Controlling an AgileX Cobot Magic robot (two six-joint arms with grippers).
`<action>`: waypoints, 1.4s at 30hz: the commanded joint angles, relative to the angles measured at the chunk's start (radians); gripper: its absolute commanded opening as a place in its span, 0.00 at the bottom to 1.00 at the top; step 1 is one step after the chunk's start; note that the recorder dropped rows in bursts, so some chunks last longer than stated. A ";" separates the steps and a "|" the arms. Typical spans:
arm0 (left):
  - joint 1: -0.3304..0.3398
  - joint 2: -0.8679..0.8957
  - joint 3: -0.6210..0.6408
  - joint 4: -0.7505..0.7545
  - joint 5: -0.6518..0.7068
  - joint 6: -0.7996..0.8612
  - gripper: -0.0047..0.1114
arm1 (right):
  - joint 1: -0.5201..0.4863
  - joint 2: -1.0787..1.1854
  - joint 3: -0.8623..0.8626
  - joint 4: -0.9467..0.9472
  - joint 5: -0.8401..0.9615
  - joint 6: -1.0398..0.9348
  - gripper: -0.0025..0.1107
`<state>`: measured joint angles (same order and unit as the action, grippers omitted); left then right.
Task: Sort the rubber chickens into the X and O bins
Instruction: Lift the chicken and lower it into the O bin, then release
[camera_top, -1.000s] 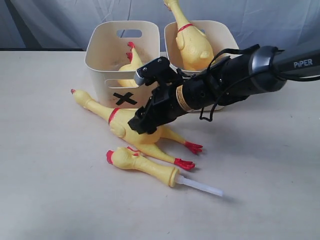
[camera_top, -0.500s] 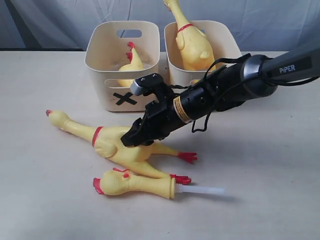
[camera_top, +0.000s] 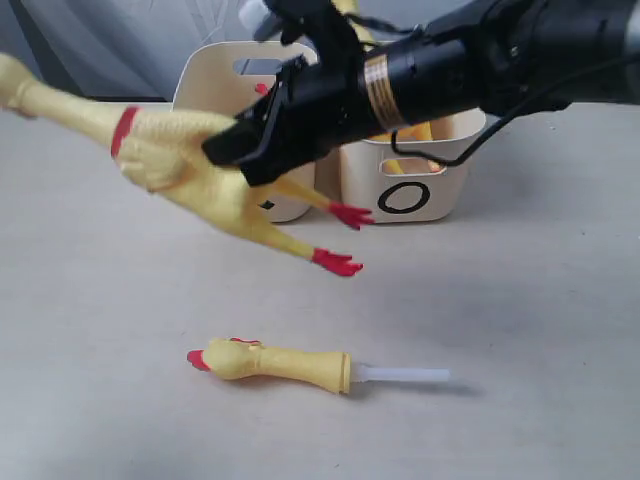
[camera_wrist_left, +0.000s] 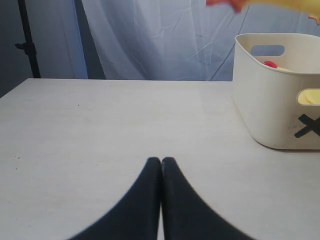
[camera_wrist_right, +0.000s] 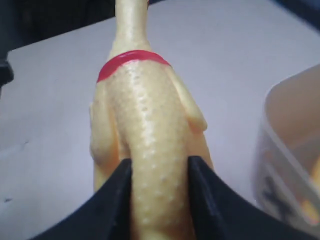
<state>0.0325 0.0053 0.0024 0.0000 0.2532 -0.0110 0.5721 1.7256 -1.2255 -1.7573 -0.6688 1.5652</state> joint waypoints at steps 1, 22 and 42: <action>-0.004 -0.005 -0.002 0.000 -0.013 -0.004 0.04 | -0.001 -0.107 -0.012 0.013 0.208 -0.100 0.01; -0.004 -0.005 -0.002 0.000 -0.013 -0.004 0.04 | -0.111 0.132 -0.233 0.013 0.850 -0.062 0.01; -0.004 -0.005 -0.002 0.000 -0.013 -0.004 0.04 | -0.110 0.111 -0.206 0.246 1.054 -0.188 0.34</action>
<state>0.0325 0.0053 0.0024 0.0000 0.2532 -0.0110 0.4667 1.9006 -1.4324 -1.5480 0.3775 1.4065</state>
